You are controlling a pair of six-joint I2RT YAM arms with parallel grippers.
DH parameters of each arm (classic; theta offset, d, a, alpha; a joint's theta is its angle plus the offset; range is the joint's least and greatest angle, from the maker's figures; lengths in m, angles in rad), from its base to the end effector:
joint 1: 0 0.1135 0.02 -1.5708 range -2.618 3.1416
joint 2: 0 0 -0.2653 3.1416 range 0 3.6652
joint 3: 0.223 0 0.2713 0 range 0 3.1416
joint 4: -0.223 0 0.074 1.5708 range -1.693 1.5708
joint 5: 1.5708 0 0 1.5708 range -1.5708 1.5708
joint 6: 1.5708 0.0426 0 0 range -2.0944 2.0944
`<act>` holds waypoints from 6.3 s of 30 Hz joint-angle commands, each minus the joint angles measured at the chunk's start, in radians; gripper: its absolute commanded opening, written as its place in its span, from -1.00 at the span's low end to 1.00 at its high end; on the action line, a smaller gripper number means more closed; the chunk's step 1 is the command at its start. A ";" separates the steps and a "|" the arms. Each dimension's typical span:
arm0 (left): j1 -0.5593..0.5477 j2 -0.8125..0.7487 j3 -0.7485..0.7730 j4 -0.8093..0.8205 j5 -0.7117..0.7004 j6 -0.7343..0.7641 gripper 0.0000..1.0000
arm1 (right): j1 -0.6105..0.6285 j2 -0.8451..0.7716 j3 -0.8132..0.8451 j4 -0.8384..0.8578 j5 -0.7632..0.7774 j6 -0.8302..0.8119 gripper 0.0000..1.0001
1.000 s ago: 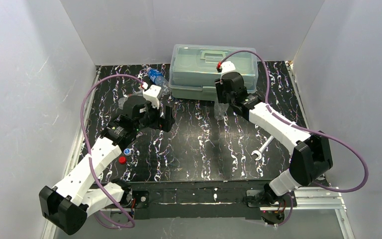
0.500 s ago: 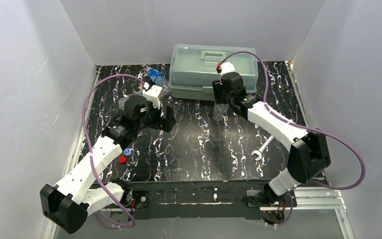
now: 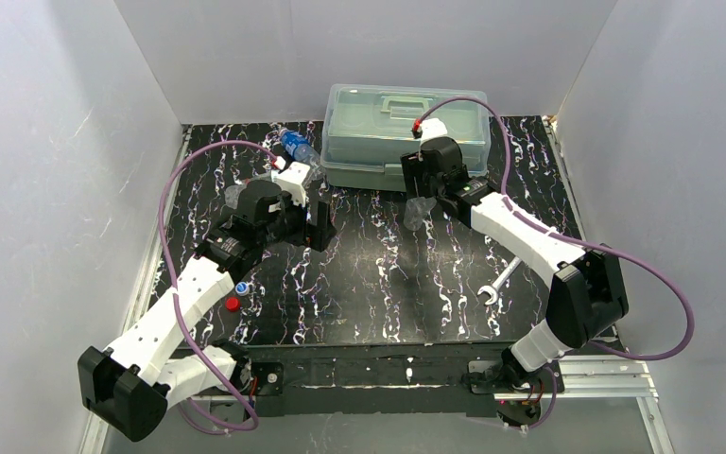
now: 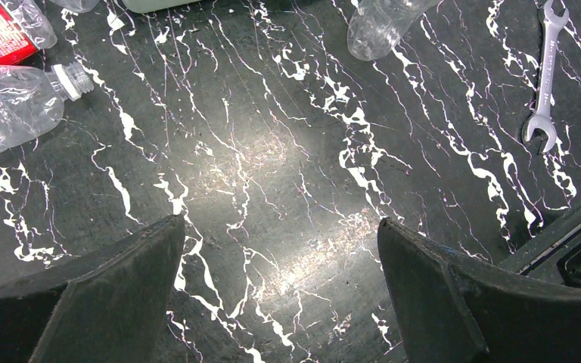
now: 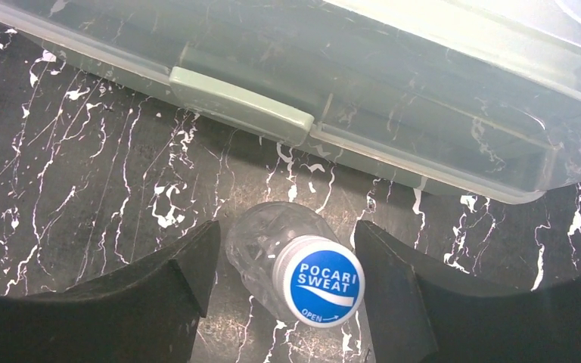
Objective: Screw on the bottle caps
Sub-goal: Place the plastic bottle at the center of the board, then pick up the plastic bottle at the center of the board.
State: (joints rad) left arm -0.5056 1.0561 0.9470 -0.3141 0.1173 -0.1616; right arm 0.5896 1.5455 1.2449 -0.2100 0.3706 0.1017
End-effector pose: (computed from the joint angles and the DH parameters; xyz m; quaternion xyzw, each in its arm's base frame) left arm 0.2294 -0.1327 0.3275 0.1749 0.8206 -0.2240 0.4959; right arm 0.3269 0.2001 0.3021 -0.1144 0.8454 0.0188 0.5214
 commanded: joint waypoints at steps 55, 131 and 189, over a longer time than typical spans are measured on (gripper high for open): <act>0.472 0.722 0.474 -0.158 -0.467 -0.967 0.97 | -0.022 -0.321 0.142 -0.352 -0.323 0.132 0.97; 0.384 0.085 -0.022 0.018 0.240 -1.045 -0.42 | 0.476 -0.236 0.003 -0.092 -0.094 0.299 0.66; 0.316 0.003 0.141 0.008 0.412 -0.169 0.97 | 0.287 -0.133 0.230 -0.411 -0.201 0.216 -0.97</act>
State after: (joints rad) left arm -0.1703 1.0973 1.0027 -0.2726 0.4534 -0.6994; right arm 0.9188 1.3914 1.3869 -0.5034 0.2375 0.3813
